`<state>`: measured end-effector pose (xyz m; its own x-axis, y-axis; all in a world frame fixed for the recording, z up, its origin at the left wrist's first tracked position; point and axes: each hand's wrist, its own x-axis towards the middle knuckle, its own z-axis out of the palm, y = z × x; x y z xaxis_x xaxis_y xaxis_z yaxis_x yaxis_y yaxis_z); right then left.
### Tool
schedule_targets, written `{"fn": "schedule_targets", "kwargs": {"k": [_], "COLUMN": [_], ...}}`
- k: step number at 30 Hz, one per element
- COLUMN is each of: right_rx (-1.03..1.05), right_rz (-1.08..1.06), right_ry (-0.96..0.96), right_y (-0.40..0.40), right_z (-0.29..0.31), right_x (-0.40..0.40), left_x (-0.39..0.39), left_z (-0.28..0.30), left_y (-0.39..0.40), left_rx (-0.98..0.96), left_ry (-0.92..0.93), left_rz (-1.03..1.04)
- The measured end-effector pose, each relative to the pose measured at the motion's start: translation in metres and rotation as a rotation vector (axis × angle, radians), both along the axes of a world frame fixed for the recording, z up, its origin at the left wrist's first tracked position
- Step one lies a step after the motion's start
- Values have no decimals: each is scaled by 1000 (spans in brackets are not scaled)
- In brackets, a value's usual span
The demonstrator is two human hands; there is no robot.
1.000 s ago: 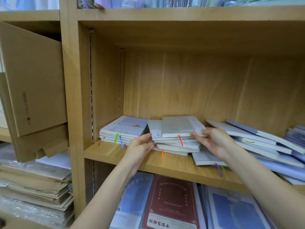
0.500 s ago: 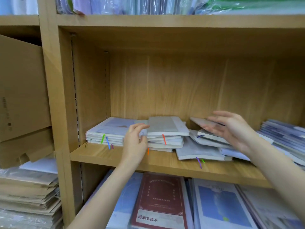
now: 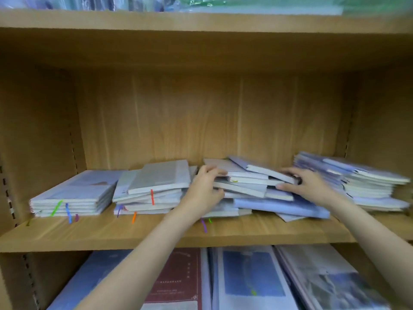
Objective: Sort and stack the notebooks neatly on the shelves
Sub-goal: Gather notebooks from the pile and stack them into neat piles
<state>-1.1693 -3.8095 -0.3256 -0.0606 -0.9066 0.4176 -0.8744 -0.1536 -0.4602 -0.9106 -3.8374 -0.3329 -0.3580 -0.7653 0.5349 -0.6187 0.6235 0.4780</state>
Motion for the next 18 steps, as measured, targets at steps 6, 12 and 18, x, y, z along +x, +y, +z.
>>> {"fn": "schedule_targets", "kwargs": {"k": [6, 12, 18], "right_rx": [32, -107, -504], "right_rz": [74, -66, -145], "right_ry": [-90, 133, 295], "right_y": [-6, -3, 8], "right_z": [9, 14, 27], "right_x": [1, 16, 38], "left_x": [-1, -6, 27], "left_z": [1, -8, -13], "left_y": [-7, -1, 9], "left_rx": [43, -40, -142], "left_ry": [113, 192, 389], "left_rz": [-2, 34, 78]}}
